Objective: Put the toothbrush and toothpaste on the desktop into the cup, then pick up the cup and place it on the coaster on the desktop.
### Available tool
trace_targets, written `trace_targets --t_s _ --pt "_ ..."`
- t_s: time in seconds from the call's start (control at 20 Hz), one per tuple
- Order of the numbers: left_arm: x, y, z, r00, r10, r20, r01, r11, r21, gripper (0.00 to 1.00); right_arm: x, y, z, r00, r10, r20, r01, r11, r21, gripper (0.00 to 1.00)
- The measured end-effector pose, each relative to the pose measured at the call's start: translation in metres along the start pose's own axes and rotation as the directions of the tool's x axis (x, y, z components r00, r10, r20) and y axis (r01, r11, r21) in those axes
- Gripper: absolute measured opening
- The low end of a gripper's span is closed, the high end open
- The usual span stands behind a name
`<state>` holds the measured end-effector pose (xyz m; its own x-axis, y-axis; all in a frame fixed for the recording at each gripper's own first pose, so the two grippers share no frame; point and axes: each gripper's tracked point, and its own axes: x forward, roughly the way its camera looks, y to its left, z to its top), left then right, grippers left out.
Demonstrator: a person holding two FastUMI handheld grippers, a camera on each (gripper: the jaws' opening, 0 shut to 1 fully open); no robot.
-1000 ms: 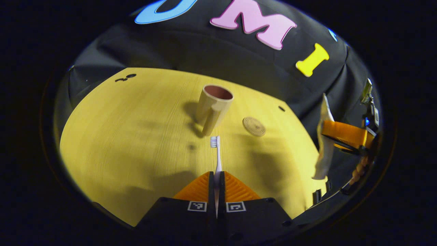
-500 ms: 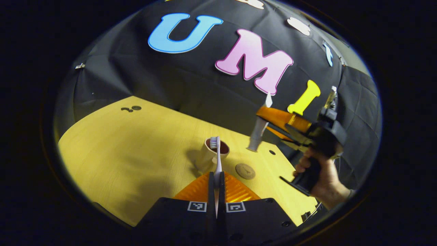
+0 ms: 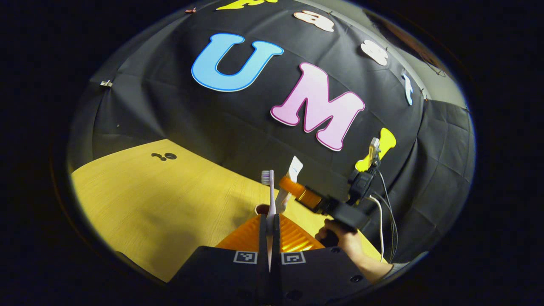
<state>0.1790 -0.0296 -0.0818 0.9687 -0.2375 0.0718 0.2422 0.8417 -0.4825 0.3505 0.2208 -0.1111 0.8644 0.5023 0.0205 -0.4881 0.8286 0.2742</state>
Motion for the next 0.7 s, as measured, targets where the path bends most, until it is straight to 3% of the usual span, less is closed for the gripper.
trace_targets --t_s 0.15,0.2,0.4,0.5,0.55,0.7 --pt "0.012 -0.002 0.008 0.999 -0.012 0.031 0.013 1.0 -0.017 0.06 0.004 -0.002 -0.01 1.0 0.0 -0.022 -0.001 1.0 -0.018 0.22" --pt "0.017 -0.004 0.01 0.999 -0.015 0.037 0.016 1.0 -0.017 0.06 0.005 -0.002 -0.014 1.0 -0.003 -0.031 0.002 1.0 -0.024 0.28" --pt "0.033 -0.01 0.017 0.998 -0.028 0.051 0.029 0.999 -0.029 0.06 0.004 0.0 -0.034 0.997 0.002 -0.078 -0.006 0.999 -0.052 0.32" --pt "0.044 -0.009 0.018 0.998 -0.028 0.057 0.03 0.999 -0.024 0.06 0.001 0.002 -0.044 0.994 0.007 -0.106 -0.015 0.997 -0.077 0.33" --pt "0.048 -0.009 0.018 0.998 -0.027 0.058 0.029 0.999 -0.024 0.06 0.0 0.004 -0.047 0.993 0.012 -0.115 -0.022 0.996 -0.088 0.29" --pt "0.061 -0.009 0.019 0.997 -0.03 0.066 0.033 0.998 -0.045 0.06 -0.004 0.006 -0.056 0.99 0.023 -0.139 -0.037 0.994 -0.101 0.43"
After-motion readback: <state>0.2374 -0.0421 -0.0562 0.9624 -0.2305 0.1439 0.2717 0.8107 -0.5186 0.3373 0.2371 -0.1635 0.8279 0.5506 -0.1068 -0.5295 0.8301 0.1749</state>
